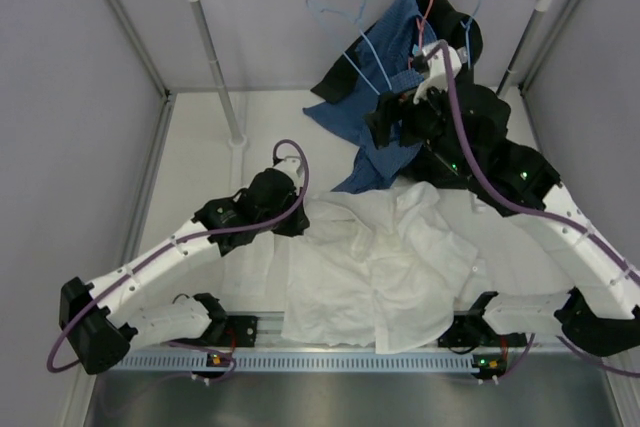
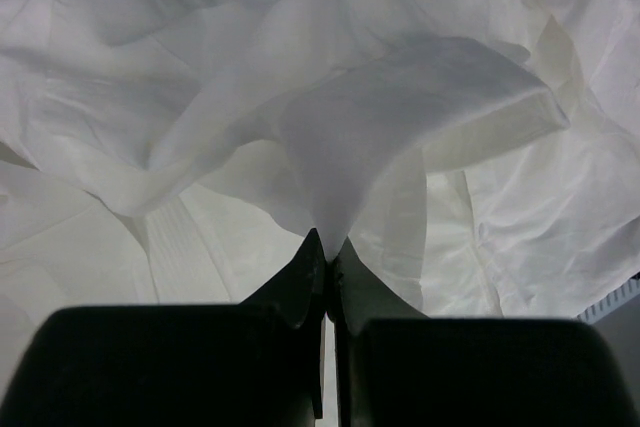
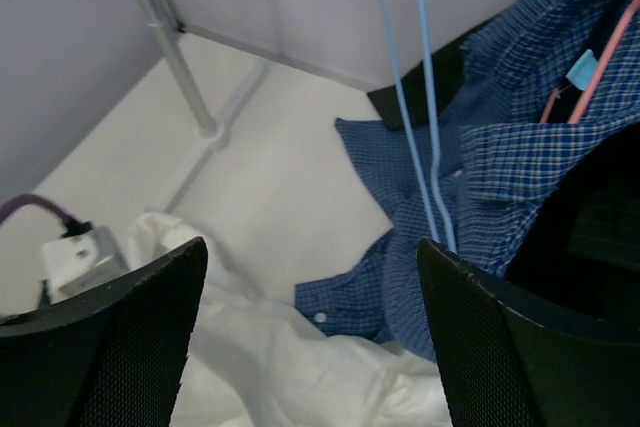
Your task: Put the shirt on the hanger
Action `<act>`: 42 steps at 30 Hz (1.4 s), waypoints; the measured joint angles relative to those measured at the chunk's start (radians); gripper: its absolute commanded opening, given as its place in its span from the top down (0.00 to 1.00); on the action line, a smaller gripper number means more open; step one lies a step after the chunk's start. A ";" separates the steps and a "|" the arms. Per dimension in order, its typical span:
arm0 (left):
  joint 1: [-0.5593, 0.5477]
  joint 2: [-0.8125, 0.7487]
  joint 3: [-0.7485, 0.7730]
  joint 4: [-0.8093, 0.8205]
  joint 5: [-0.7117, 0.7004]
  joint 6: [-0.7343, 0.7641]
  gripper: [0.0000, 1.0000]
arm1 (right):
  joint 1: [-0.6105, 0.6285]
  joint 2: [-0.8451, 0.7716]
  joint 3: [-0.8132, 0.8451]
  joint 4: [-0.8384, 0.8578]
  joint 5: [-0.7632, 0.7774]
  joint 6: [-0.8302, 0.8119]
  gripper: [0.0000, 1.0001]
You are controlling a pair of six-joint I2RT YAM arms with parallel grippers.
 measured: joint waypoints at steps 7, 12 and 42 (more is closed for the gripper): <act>0.000 0.006 0.000 -0.024 0.008 0.056 1.00 | -0.180 0.193 0.114 -0.093 -0.070 -0.158 0.37; 0.000 0.006 -0.029 -0.018 0.011 0.074 1.00 | -0.244 0.305 0.230 -0.140 -0.145 -0.235 0.40; 0.002 -0.043 -0.069 -0.014 0.049 0.078 1.00 | -0.294 0.473 0.347 -0.179 -0.282 -0.275 0.77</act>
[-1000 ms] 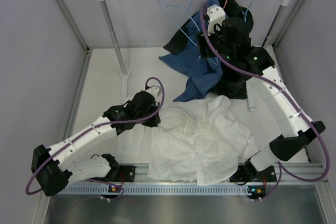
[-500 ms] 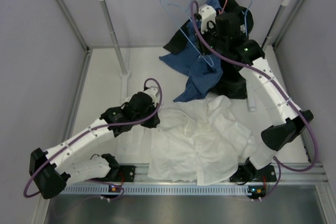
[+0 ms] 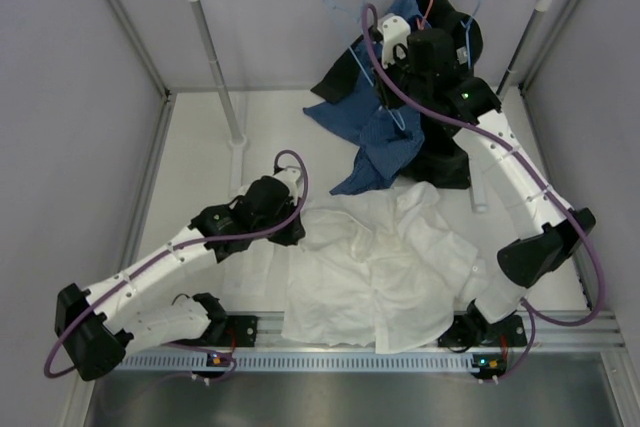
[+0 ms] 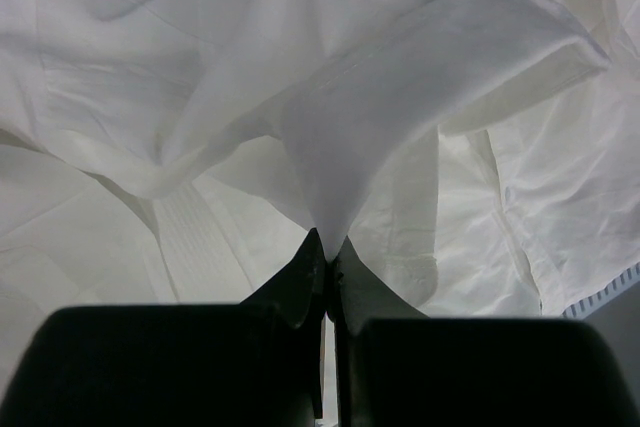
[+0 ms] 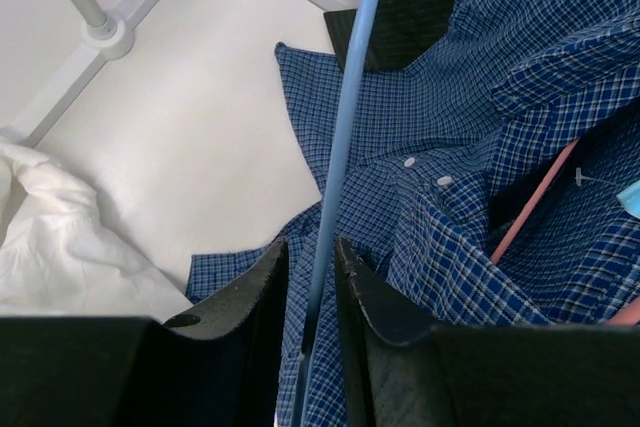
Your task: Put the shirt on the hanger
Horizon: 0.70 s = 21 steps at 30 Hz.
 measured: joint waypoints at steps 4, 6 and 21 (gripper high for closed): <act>0.000 -0.006 0.000 0.000 0.000 0.000 1.00 | 0.000 0.000 -0.013 -0.002 0.001 0.006 0.92; 0.000 -0.011 -0.001 0.000 0.000 0.000 1.00 | 0.000 0.000 -0.013 -0.003 0.001 0.012 1.00; 0.000 -0.033 -0.003 0.000 0.018 -0.027 1.00 | 0.000 -0.045 -0.011 0.057 0.047 0.091 1.00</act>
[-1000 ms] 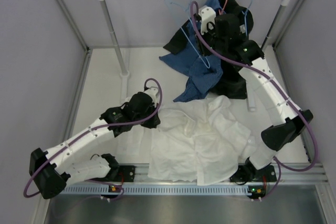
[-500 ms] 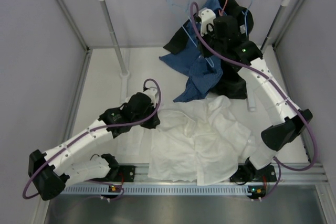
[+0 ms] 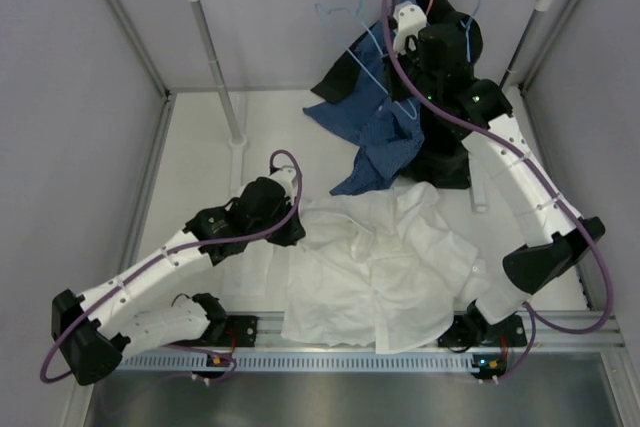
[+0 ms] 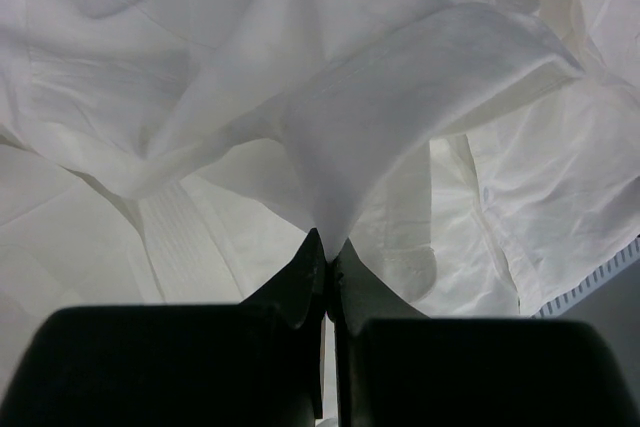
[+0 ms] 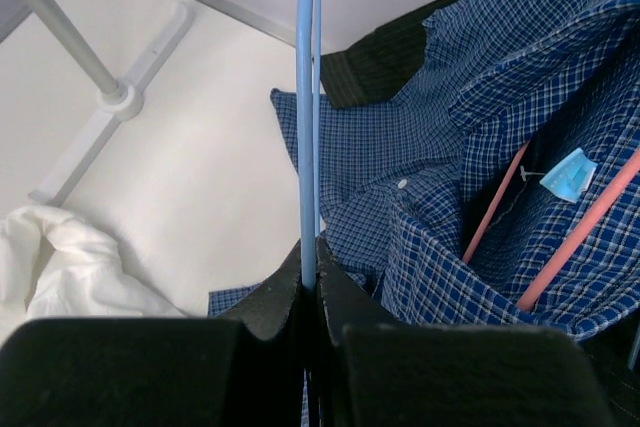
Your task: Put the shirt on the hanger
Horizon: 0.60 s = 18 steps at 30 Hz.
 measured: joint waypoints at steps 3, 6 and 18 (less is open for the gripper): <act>0.000 -0.011 -0.002 0.000 -0.019 -0.018 1.00 | 0.000 -0.001 0.008 0.012 0.000 0.016 1.00; 0.000 -0.017 -0.003 0.000 -0.033 -0.038 1.00 | 0.000 -0.001 0.013 0.029 -0.002 0.032 1.00; 0.004 -0.004 0.000 0.024 -0.126 -0.122 1.00 | -0.010 -0.033 0.048 0.085 -0.092 0.074 1.00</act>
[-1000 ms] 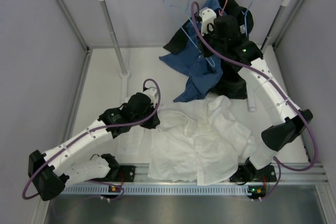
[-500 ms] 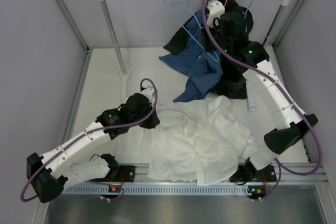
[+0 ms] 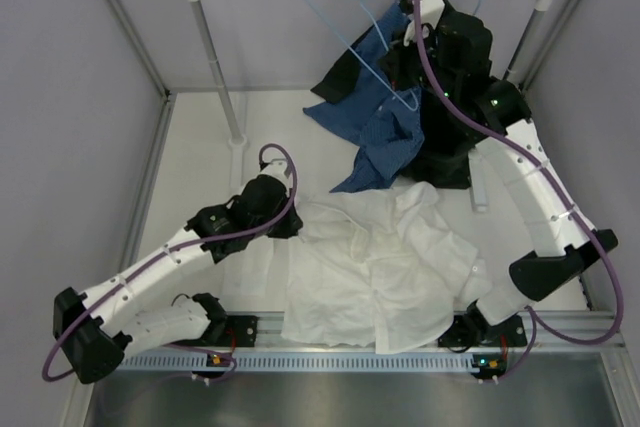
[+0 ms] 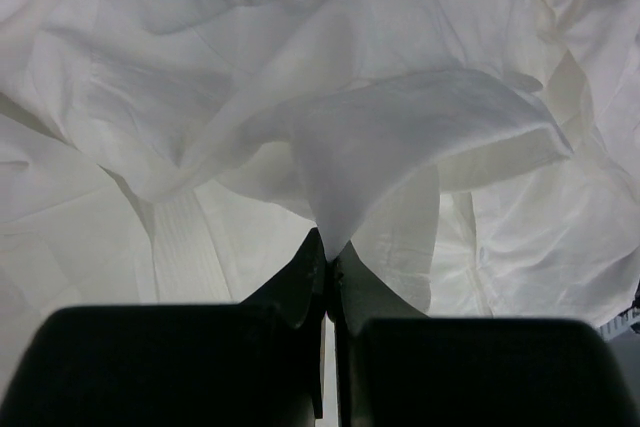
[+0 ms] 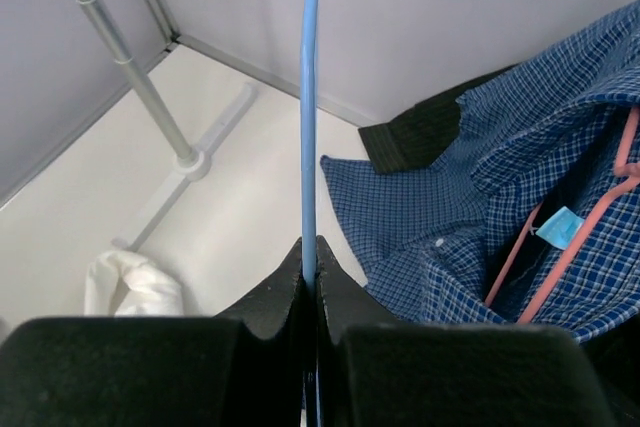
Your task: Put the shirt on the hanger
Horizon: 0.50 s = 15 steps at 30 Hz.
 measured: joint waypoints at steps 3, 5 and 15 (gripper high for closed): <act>0.028 0.045 0.021 0.004 -0.005 -0.013 1.00 | 0.000 -0.042 -0.038 -0.001 -0.036 -0.002 1.00; 0.072 0.094 0.047 0.011 -0.003 -0.020 1.00 | -0.002 -0.085 -0.074 -0.002 -0.056 -0.003 1.00; 0.263 0.347 0.241 0.063 0.134 0.001 1.00 | -0.004 -0.523 -0.483 -0.023 -0.145 -0.023 1.00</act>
